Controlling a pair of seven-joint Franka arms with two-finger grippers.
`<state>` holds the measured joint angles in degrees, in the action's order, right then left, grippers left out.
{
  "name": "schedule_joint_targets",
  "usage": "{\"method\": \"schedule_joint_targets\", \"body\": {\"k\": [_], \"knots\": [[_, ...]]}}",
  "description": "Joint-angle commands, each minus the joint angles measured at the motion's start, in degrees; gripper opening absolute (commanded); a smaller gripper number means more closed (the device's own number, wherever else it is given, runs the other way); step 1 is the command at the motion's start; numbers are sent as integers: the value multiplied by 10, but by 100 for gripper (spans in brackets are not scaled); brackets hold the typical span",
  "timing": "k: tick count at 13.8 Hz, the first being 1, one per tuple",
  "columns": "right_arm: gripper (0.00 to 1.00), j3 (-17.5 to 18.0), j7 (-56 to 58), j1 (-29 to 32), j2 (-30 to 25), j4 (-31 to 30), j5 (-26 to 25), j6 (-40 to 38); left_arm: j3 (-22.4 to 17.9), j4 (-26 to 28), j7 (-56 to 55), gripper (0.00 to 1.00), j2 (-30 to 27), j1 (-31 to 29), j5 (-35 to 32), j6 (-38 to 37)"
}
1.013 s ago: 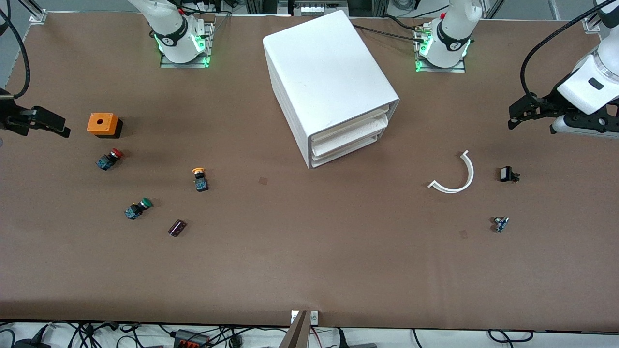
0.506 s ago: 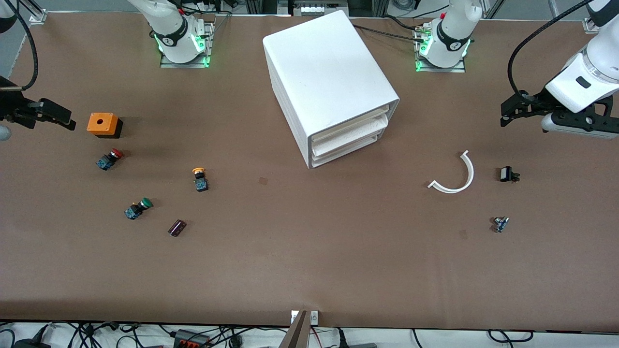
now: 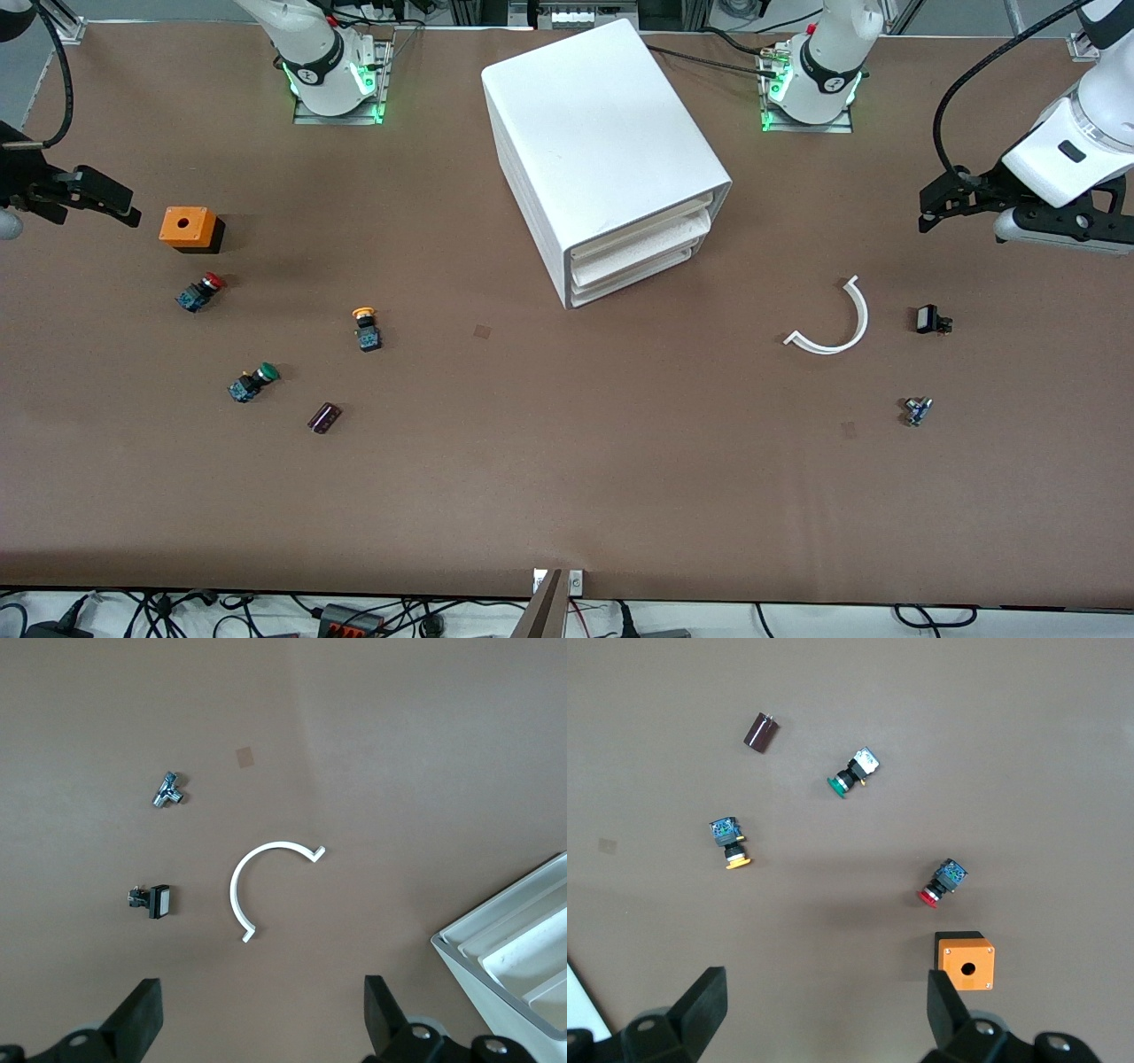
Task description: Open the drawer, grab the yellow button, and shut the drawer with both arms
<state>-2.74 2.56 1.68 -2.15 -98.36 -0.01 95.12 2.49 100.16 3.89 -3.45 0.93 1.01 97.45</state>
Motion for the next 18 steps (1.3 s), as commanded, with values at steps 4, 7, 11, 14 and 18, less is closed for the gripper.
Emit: {"method": "schedule_joint_targets", "body": {"k": [4, 7, 11, 14, 18], "knots": [[100, 11, 0, 10, -9, -10, -3, -1, 0, -17, 7, 100, 6, -2, 6, -24], [100, 11, -1, 6, -8, -10, -3, -2, 0, -17, 7, 100, 6, -2, 6, -24], [100, 11, 2, 4, -7, -10, -3, 2, 0, -17, 7, 100, 5, -2, 6, -31], [100, 11, 2, 4, -6, -10, -3, 4, 0, -17, 7, 100, 5, -2, 6, -32], [100, 11, 2, 5, -6, -10, -3, 4, 0, -18, 7, 100, 5, -2, 6, -32]]}}
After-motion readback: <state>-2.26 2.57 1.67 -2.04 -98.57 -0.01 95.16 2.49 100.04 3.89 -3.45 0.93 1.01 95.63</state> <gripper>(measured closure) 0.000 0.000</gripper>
